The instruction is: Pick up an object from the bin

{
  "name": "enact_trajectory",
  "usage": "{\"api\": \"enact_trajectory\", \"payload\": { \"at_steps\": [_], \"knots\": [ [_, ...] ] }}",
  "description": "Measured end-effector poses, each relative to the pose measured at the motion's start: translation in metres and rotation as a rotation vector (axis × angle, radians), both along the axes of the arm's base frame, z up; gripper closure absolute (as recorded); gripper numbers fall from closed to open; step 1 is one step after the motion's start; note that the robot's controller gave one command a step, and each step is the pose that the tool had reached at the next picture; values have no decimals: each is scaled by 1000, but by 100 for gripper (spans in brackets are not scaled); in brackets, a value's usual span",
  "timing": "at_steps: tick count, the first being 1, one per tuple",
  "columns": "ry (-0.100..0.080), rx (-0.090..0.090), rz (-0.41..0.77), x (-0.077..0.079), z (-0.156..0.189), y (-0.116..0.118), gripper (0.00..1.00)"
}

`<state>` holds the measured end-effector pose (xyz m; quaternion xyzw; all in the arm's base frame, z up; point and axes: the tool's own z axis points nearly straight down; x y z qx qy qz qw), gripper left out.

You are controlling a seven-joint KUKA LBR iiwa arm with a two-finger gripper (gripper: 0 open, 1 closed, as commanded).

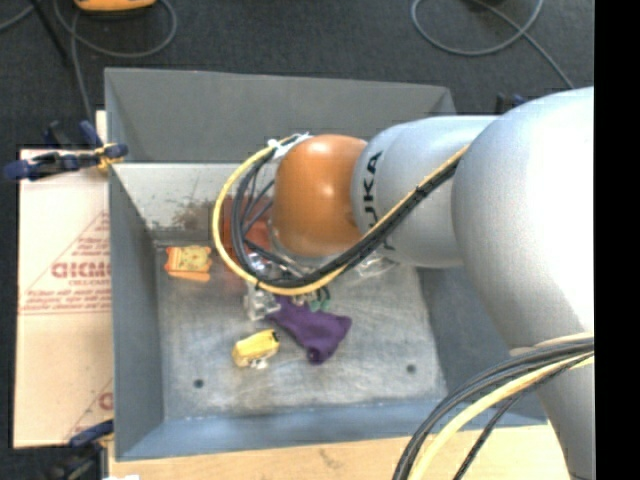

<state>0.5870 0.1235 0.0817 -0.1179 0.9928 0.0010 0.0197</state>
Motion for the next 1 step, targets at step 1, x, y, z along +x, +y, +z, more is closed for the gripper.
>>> {"api": "enact_trajectory", "payload": {
  "at_steps": [1],
  "knots": [
    [26,-3,1,-6,-2,1,0]
  ]
}}
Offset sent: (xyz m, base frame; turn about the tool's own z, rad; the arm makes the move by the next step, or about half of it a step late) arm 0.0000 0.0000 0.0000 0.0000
